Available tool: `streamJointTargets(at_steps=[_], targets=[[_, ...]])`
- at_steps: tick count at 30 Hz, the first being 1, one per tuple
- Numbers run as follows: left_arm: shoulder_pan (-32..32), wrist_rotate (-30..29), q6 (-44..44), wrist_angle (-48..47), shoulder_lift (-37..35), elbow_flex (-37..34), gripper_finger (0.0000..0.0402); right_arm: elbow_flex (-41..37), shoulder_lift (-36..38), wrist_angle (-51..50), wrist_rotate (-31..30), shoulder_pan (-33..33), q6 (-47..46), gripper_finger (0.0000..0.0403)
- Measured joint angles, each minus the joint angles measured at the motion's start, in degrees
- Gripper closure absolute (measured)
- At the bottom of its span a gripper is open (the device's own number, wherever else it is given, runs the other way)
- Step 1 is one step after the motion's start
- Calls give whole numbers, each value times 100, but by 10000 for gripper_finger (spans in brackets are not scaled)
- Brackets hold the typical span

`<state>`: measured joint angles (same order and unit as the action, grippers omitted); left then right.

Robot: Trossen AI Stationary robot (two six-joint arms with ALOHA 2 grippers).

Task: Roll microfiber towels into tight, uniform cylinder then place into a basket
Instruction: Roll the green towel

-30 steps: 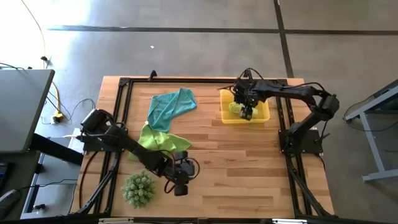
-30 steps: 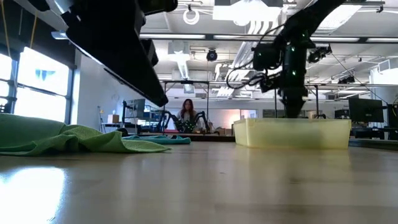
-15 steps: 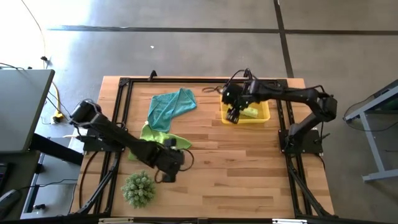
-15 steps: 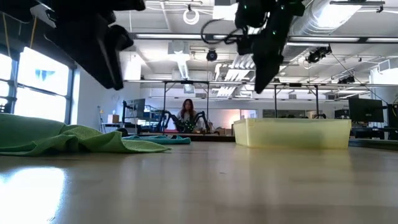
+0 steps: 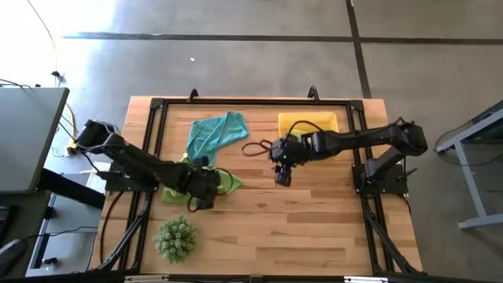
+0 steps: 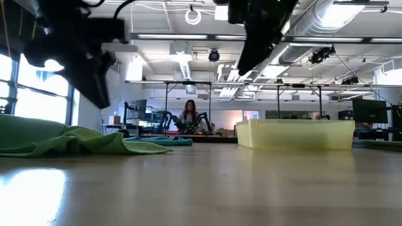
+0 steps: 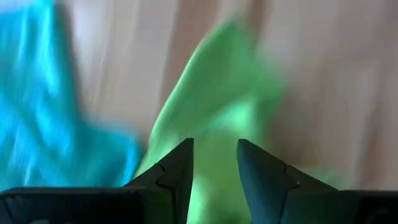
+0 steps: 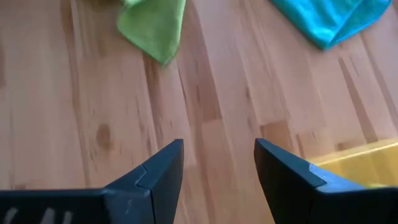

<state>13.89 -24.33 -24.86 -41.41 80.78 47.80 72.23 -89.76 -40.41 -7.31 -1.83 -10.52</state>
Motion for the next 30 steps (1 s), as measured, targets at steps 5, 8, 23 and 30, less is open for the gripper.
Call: streamJointTargets(at_steps=[5, 8, 23, 30], targets=[[-272, -77, -485, 305, -325, -608, 289, 8, -52, 264, -167, -182, 36, 215], [-468, -49, -791, 818, -295, -841, 289, -5, -132, 359, -164, -214, 45, 215], [-876, 701, -1117, 2065, 541, -946, 289, 2, -780, 1197, -167, -209, 627, 215], [-697, 823, -1195, 3210, 1311, -942, 289, 15, -927, 1573, -160, -264, 789, 215]])
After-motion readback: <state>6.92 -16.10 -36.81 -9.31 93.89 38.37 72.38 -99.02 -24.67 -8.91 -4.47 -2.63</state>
